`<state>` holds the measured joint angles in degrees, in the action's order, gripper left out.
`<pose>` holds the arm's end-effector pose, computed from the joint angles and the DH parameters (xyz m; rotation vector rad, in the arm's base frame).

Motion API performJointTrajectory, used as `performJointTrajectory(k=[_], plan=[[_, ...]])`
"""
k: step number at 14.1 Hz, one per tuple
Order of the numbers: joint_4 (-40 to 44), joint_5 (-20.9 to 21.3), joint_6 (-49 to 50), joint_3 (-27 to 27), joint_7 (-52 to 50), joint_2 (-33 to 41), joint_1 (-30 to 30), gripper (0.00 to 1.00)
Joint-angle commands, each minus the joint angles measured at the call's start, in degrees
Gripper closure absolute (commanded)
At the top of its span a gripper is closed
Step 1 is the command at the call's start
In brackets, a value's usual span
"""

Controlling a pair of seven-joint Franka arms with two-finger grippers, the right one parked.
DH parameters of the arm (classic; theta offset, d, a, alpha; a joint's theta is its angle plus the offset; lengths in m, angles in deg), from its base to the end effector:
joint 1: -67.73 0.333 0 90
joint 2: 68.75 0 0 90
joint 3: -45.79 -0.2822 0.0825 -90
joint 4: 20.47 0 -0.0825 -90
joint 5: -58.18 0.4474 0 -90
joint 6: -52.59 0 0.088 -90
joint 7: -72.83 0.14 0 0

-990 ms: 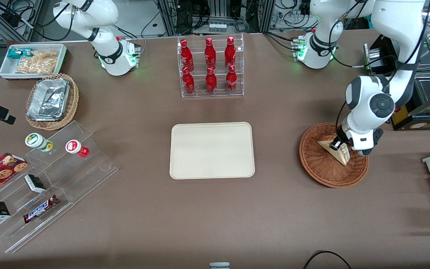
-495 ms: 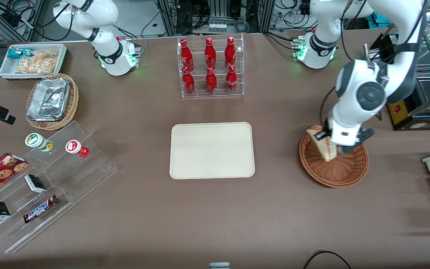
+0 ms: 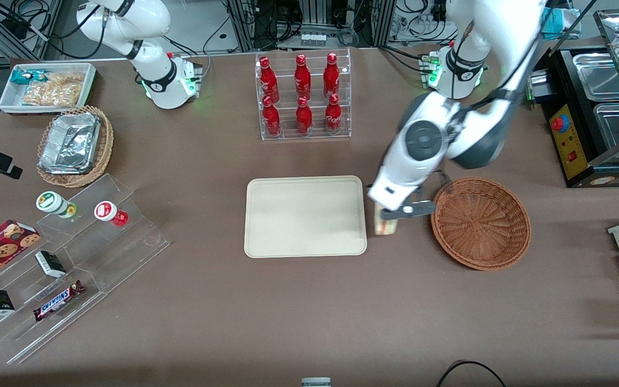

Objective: Place sandwich from basket to tray
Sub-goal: 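Lift the sandwich and carry it over the cream tray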

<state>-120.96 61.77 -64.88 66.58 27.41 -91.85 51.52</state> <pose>0.5499 -0.3997 0.2492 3.1164 0.2136 -0.1825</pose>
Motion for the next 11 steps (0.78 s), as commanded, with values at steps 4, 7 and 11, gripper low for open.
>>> performJointTrajectory(k=[4,7,11], plan=[[22.16,3.33,2.52,-0.92,-10.81,-17.75,-11.19,1.00],[28.22,8.70,3.39,-0.84,-18.28,-23.29,-15.24,1.00],[33.07,8.71,4.01,-0.84,-19.62,-28.05,-17.97,1.00]])
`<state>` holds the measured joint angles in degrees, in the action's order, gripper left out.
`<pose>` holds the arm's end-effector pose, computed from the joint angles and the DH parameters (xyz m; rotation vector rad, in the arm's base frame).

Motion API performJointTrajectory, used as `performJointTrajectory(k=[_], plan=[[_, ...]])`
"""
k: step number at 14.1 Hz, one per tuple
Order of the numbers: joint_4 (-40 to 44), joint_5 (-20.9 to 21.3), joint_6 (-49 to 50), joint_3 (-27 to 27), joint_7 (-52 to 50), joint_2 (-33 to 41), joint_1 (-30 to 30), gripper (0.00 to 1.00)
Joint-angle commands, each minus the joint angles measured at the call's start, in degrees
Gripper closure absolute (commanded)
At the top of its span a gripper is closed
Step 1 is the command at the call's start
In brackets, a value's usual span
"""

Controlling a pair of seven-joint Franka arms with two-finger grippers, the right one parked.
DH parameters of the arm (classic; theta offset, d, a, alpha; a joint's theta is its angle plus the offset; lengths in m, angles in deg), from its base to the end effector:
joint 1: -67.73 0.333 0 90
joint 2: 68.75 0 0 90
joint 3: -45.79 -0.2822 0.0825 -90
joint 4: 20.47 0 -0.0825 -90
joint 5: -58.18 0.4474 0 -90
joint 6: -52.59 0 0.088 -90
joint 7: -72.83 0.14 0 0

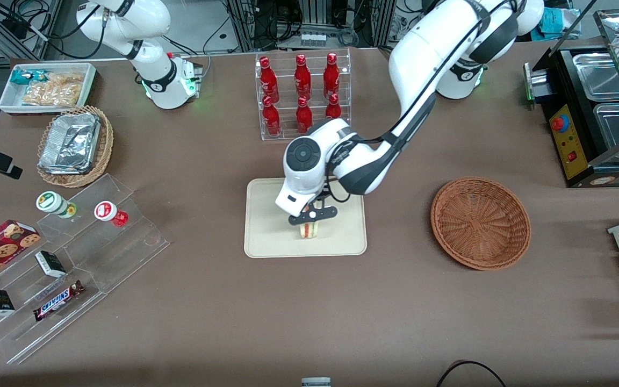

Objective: Place sandwich from basket to tray
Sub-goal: 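Lower the sandwich onto the tray and open the left gripper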

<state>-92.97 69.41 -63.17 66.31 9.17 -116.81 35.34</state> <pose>0.5174 -0.5766 0.1843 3.1022 0.3192 -0.1487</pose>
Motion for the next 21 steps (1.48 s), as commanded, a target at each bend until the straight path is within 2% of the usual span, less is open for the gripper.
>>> performJointTrajectory(k=[1,5,7,8,9,14,17,19,21], plan=[[5.25,0.98,2.30,-0.57,-1.37,-3.35,-2.15,1.00],[4.82,1.16,2.12,-0.57,-0.23,-3.97,-2.59,0.95],[4.73,1.16,1.86,-0.48,1.96,-4.24,-2.59,0.83],[4.73,1.16,1.77,-0.57,1.97,-4.24,-2.59,0.54],[4.73,1.07,1.77,-0.57,2.06,-4.24,-2.50,0.01],[4.64,1.25,2.38,-0.57,1.62,-2.92,-2.07,0.00],[4.64,1.77,11.22,-0.92,1.18,3.30,-1.89,0.00],[4.21,0.63,17.21,-1.62,0.82,7.17,1.26,0.00],[-0.08,1.07,17.24,-1.71,1.09,10.24,3.89,0.00]])
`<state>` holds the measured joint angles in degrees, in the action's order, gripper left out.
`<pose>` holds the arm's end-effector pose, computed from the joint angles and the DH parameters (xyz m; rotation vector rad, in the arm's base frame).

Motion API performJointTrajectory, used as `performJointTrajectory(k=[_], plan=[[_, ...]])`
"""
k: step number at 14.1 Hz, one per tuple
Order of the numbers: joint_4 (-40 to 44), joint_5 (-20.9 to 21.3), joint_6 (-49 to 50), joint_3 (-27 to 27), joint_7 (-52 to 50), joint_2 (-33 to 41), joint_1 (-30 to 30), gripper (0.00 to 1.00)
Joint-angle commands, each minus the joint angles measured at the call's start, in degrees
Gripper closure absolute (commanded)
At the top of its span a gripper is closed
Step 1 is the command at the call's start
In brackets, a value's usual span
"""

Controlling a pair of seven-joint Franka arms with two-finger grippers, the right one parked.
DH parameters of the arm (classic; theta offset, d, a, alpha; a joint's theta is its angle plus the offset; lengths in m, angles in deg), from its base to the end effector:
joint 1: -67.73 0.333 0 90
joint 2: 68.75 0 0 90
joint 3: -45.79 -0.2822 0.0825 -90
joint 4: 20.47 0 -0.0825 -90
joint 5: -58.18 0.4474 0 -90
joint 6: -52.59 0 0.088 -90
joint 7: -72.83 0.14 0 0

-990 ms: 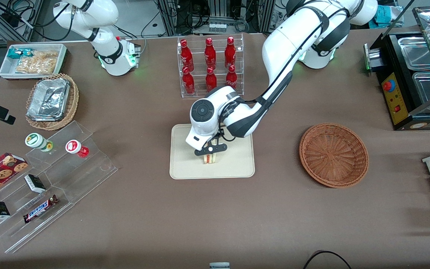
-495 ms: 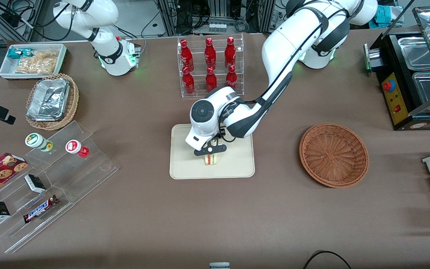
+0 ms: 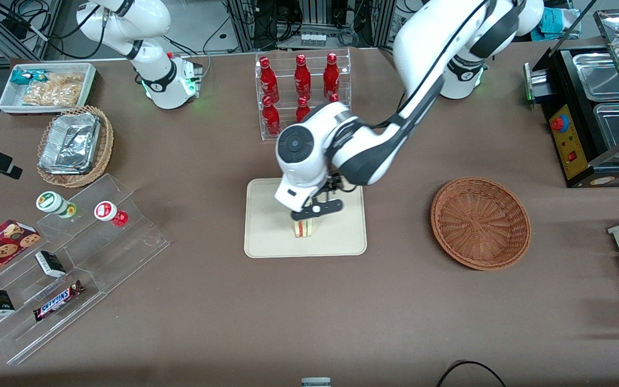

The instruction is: Place sandwich from basket to tray

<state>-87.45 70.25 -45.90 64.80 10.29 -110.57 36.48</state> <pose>0.5458 -0.5343 0.2878 -3.0078 -0.3499 0.1451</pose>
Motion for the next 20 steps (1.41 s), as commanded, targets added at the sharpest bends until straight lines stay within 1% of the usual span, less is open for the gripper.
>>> performJointTrajectory(k=[1,3,4,8,11,13,14,15,17,18,20], plan=[[-8.75,0.32,-0.46,-0.11,0.83,6.20,5.03,0.00],[-15.61,-0.12,-0.91,-0.11,6.44,11.73,9.17,0.00],[-19.47,-0.38,-1.08,0.06,9.25,15.06,12.23,0.00],[-33.71,-3.37,-1.43,0.24,21.64,28.42,21.47,0.00],[-39.01,-8.02,0.66,0.15,34.63,36.34,27.80,0.00],[-39.90,-10.57,4.00,-0.46,43.51,40.30,31.41,0.00],[-39.81,-11.71,5.75,-2.55,48.25,42.15,31.77,0.00],[-39.12,-12.68,7.77,-6.05,53.43,43.21,31.25,0.00],[-37.01,-12.78,9.46,-11.24,62.85,44.89,30.81,0.00],[-35.26,-12.78,9.90,-14.49,65.76,45.50,29.07,0.00],[-32.18,-12.43,9.90,-18.90,66.40,45.42,27.12,0.00]])
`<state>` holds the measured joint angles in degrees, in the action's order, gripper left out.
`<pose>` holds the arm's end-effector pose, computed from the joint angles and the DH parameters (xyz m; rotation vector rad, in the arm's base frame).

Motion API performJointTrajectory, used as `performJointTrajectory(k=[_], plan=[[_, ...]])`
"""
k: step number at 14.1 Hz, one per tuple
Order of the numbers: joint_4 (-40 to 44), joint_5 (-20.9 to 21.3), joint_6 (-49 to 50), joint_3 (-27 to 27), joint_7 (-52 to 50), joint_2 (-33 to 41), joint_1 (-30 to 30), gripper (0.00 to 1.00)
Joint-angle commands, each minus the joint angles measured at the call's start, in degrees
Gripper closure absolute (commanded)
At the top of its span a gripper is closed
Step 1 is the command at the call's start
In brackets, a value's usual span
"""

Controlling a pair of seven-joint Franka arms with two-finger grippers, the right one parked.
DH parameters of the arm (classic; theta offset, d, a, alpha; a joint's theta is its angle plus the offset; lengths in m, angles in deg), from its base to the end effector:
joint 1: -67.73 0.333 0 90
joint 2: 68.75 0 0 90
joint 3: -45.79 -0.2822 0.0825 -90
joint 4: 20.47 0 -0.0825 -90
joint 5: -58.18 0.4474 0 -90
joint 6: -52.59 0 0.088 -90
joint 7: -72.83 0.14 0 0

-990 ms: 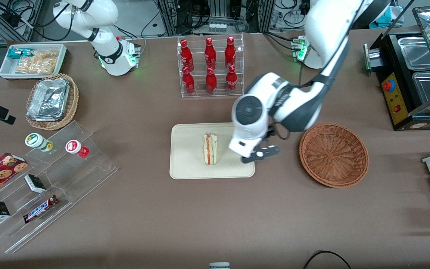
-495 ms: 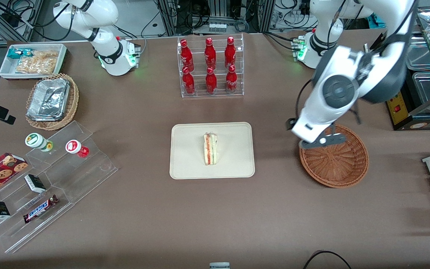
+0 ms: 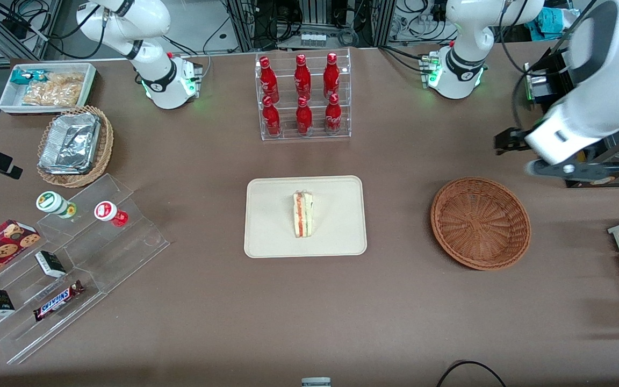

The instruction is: Place sandwich from basket to tray

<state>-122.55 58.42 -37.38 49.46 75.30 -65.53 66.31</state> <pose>0.5843 -0.0519 0.4800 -3.1141 0.2057 0.2424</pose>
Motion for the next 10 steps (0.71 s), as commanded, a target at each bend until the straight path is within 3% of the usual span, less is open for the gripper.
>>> performJointTrajectory(k=[1,7,10], plan=[[4.15,-0.51,1.38,-4.36,1.40,0.38,-2.71,0.00],[5.39,-0.33,1.29,-6.04,0.96,0.65,-2.71,0.00],[10.21,-0.25,1.29,-5.78,0.26,-2.86,-2.62,0.00]])
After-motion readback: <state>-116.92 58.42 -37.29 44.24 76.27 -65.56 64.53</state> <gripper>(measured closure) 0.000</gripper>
